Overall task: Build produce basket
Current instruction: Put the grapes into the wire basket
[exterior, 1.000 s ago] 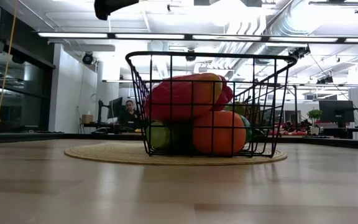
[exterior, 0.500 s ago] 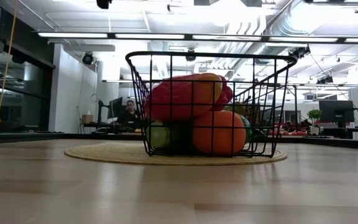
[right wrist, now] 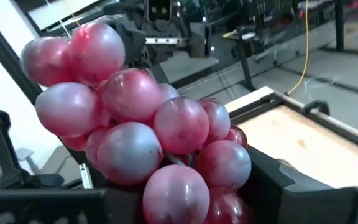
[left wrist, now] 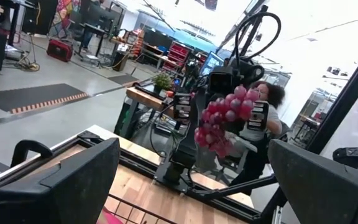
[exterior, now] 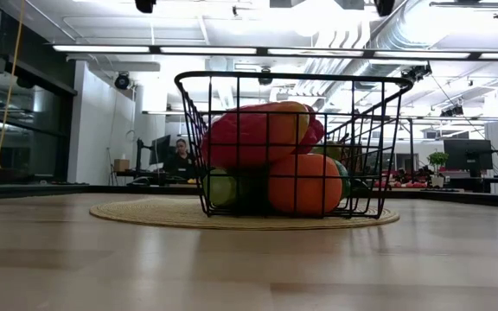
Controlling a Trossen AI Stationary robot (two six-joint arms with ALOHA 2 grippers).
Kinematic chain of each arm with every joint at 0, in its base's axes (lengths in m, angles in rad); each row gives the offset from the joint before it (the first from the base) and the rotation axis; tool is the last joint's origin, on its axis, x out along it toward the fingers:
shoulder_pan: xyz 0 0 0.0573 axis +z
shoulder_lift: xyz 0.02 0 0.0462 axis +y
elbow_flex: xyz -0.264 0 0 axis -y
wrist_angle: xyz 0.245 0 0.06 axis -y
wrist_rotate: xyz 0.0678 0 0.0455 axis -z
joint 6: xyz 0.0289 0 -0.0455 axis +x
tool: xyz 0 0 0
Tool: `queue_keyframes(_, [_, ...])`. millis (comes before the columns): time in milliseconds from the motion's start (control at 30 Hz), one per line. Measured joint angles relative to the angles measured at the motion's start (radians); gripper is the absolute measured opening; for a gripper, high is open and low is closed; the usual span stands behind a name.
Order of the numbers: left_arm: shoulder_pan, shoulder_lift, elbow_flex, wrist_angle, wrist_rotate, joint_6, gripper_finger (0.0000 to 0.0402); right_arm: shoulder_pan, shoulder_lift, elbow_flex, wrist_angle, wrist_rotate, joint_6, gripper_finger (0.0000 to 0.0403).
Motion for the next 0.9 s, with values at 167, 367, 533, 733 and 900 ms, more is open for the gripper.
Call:
queue_keyframes(167, [0.000, 0.000, 0.000, 0.000, -0.002, 0.007, 0.0399, -0.023, 0.065, 0.008, -0.003, -0.060, 0.045, 0.0150])
queue_keyframes(367, [0.000, 0.000, 0.000, 0.000, -0.003, 0.033, 0.0399, -0.039, 0.174, 0.086, -0.087, -0.095, 0.040, 0.0150])
queue_keyframes(533, [0.000, 0.000, 0.000, 0.000, -0.003, 0.034, 0.0399, -0.040, 0.253, 0.143, -0.217, -0.094, 0.007, 0.0150])
queue_keyframes(733, [0.000, 0.000, 0.000, 0.000, -0.003, 0.053, 0.0399, -0.040, 0.316, 0.163, -0.312, -0.094, 0.001, 0.0150])
queue_keyframes(900, [0.000, 0.000, 0.000, 0.000, -0.003, 0.053, 0.0399, -0.038, 0.342, 0.163, -0.350, -0.094, 0.017, 0.0151])
